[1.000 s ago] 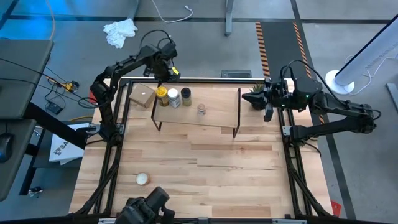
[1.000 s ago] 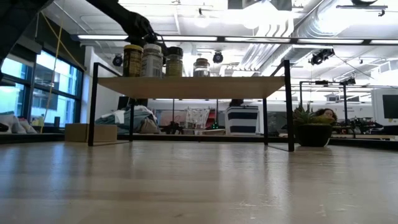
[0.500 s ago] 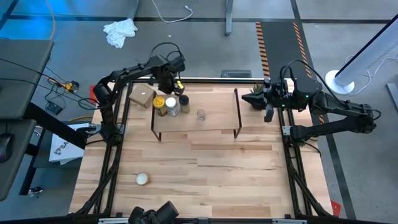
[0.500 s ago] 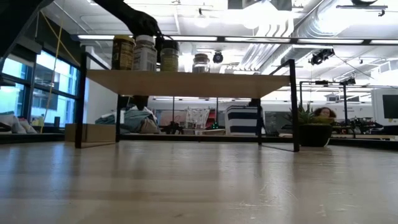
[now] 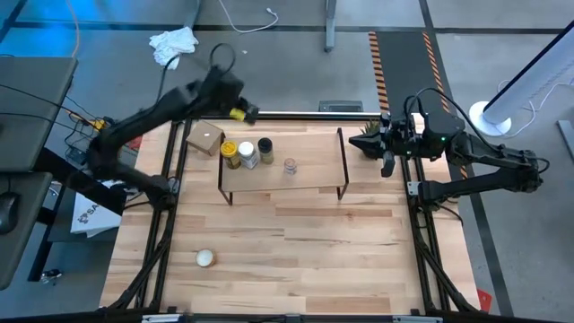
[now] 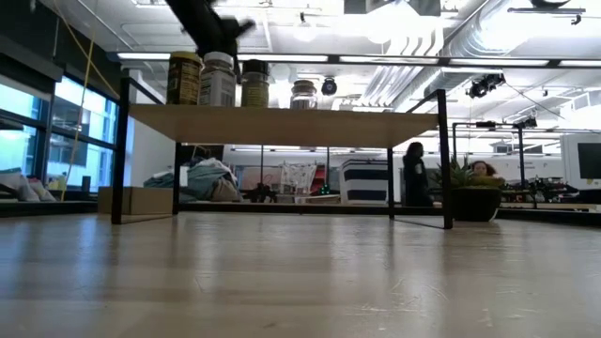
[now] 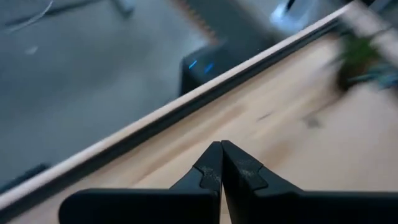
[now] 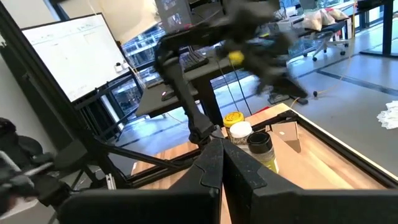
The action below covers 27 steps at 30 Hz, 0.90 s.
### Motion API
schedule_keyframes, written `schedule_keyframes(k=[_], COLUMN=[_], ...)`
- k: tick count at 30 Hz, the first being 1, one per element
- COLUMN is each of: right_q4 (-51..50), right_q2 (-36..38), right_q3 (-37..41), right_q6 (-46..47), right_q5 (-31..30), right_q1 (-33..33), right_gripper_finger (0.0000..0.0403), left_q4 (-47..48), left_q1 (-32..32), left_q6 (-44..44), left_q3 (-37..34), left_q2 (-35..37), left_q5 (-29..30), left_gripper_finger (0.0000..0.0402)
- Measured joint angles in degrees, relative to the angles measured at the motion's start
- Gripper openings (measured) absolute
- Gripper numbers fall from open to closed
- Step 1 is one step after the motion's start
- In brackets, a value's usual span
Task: Shelf spices
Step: Return to Home Position
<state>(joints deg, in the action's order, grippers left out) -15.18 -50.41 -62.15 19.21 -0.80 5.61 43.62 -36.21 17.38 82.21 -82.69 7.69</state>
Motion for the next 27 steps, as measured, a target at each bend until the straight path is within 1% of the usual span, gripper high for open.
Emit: schedule_keyframes(k=[6, 9, 13, 17, 20, 23, 27], right_q4=[0.02, 0.1, 2.36, 5.09, 5.2, 6.82, 7.1], right_q2=[0.0, 0.0, -0.07, -0.62, -0.68, -0.33, -0.15], right_q3=[0.0, 0.0, 0.0, 0.0, 0.02, -0.02, -2.65], right_q6=[0.23, 0.4, 1.9, 5.07, 6.76, 7.87, 7.83], right_q5=[-0.01, 0.01, 0.68, 1.85, 1.95, 1.95, 1.13], right_q1=[0.0, 0.02, 0.02, 0.01, -0.02, -0.02, -0.02], right_gripper_finger=[0.0, 0.0, 0.0, 0.0, 0.0, 0.0, 0.0], left_q4=[-20.21, -29.5, -36.29, -42.48, -50.01, -60.32, -71.93], left_q1=[14.54, 21.4, 28.5, 34.05, 36.89, 38.43, 39.32], left_q6=[13.0, 14.83, 15.46, 16.46, 16.4, 16.46, 16.34], left_q3=[-18.82, -25.84, -33.85, -43.1, -51.4, -58.85, -67.35], left_q2=[21.4, 30.06, 38.19, 42.35, 44.91, 49.1, 55.91], left_q5=[7.53, 10.89, 12.58, 12.61, 11.89, 8.09, 1.82], left_gripper_finger=[0.0, 0.0, 0.0, 0.0, 0.0, 0.0, 0.0])
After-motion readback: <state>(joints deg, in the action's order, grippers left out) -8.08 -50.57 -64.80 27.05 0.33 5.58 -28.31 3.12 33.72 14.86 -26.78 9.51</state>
